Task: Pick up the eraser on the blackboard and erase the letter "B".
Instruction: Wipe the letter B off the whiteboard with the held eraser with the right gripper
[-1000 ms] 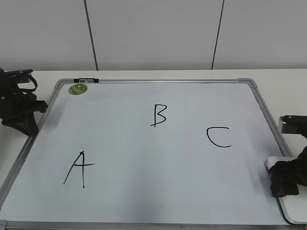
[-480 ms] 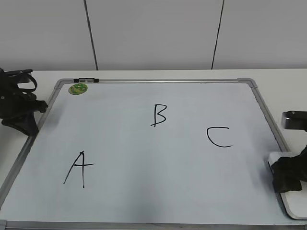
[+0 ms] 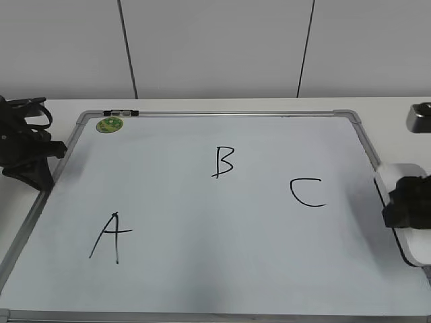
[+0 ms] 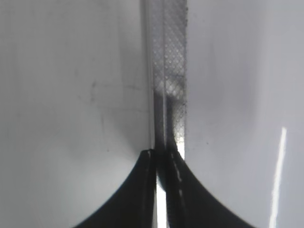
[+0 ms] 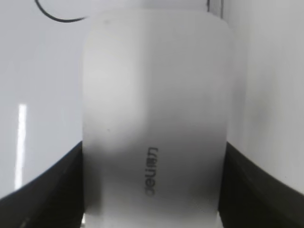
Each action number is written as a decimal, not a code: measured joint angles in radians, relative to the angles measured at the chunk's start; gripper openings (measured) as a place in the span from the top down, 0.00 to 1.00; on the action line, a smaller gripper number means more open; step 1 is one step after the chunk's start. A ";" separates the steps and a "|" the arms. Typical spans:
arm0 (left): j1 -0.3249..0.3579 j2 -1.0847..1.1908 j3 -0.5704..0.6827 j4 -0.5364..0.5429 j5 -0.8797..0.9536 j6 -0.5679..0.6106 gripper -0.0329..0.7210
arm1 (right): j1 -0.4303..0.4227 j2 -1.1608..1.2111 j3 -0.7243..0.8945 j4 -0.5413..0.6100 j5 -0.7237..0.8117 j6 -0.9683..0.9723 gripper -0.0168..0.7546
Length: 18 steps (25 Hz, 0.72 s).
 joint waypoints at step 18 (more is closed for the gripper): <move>0.000 0.000 0.000 0.000 0.002 0.000 0.94 | 0.258 0.315 -0.696 -0.006 0.458 -0.019 0.26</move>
